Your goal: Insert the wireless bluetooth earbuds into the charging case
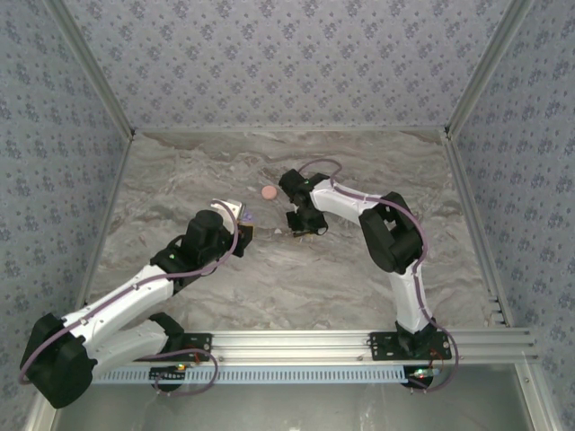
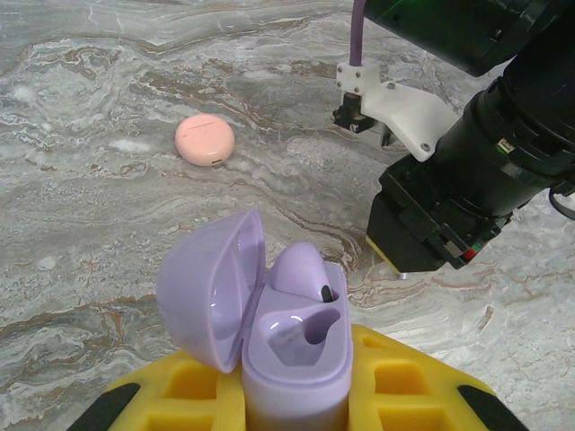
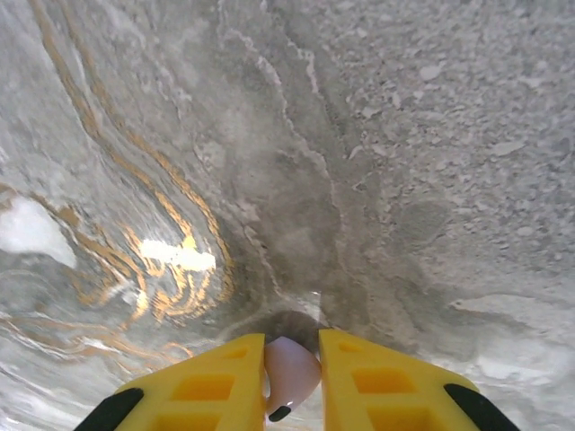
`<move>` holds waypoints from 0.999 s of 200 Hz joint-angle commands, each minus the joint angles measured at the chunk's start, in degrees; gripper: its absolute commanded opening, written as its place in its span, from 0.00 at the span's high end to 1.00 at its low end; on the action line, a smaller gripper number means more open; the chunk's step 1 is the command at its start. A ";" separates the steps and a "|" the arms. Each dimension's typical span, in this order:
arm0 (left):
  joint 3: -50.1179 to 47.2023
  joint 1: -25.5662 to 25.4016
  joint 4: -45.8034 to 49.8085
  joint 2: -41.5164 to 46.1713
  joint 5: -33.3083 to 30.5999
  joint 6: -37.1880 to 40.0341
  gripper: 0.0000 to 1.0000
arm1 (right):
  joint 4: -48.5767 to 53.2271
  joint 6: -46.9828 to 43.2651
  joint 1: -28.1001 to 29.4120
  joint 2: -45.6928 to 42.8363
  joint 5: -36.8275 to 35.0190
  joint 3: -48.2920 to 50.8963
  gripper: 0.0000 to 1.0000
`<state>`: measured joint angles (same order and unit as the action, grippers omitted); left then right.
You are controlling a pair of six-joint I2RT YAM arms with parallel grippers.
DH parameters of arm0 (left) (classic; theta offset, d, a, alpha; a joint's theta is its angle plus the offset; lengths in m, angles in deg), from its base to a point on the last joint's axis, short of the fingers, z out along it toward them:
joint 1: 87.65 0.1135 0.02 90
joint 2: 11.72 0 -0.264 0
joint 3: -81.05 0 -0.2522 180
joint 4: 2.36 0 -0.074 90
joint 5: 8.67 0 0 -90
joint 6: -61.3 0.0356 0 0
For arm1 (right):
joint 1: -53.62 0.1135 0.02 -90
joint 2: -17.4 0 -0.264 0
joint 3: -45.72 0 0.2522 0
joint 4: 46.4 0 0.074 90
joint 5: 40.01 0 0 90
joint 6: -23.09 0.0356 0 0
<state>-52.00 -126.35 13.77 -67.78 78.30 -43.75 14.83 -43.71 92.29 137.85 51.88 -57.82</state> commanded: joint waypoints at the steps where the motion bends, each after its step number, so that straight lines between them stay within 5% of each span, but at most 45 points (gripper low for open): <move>1: 1.51 -0.03 -1.93 0.15 0.56 0.11 0.90 | 5.42 -8.01 0.09 1.55 -2.75 -2.13 0.79; 64: 1.48 0.00 -2.02 -0.03 0.57 -0.07 0.90 | 8.78 -18.37 -1.25 1.37 -1.73 -2.51 0.78; 111: 1.53 -0.06 -1.98 -0.02 0.57 -0.07 0.90 | 7.55 -16.87 -2.45 0.26 2.85 -1.92 0.63; 200: 1.39 0.00 -2.02 -0.15 0.54 -0.07 0.90 | 1.77 1.57 -4.84 -6.18 3.65 4.85 0.53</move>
<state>-52.00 -126.35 13.77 -67.78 78.30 -43.75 17.93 -49.17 87.53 134.65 55.35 -54.59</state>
